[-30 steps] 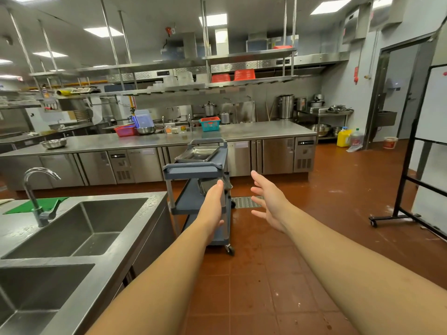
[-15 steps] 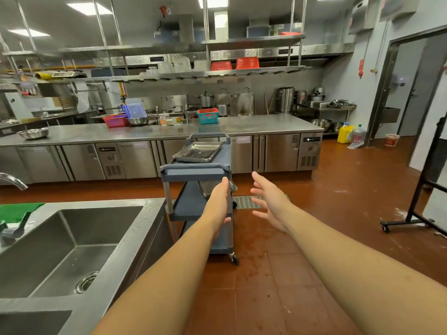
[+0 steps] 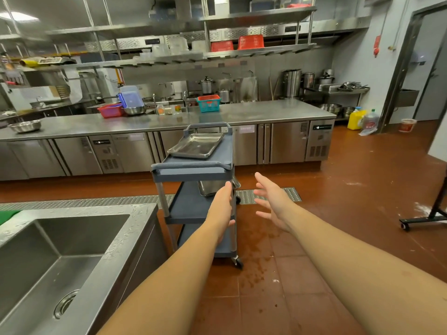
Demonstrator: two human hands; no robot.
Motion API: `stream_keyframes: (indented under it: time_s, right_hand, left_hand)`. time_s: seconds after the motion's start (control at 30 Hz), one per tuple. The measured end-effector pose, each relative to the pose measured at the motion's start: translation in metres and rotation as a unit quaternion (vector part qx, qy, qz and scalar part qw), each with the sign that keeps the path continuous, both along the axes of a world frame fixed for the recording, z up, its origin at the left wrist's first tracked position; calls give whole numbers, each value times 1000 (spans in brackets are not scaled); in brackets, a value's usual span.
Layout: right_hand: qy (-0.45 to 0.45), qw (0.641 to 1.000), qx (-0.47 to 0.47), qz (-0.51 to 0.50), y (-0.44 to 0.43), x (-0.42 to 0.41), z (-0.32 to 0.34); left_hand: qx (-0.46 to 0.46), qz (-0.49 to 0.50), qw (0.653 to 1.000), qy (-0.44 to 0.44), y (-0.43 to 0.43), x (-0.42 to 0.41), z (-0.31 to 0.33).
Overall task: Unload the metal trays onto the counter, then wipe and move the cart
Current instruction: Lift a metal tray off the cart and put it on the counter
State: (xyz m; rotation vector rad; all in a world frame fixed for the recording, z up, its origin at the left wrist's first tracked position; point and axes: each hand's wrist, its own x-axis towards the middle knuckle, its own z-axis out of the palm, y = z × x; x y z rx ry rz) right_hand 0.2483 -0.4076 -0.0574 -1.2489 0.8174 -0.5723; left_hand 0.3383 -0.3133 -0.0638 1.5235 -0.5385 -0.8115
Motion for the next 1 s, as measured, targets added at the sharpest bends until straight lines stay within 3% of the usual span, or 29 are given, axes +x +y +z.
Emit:
stream_keyframes:
  time_s: [0.33, 0.8, 1.0]
  right_hand:
    - [6, 999, 23, 27, -159, 46, -15]
    - [35, 998, 38, 39, -313, 100, -44]
    - [61, 997, 32, 41, -390, 162, -52]
  left_hand:
    - [15, 32, 999, 24, -151, 32, -2]
    - [30, 17, 998, 58, -315, 94, -35]
    - [37, 18, 999, 23, -399, 151, -53]
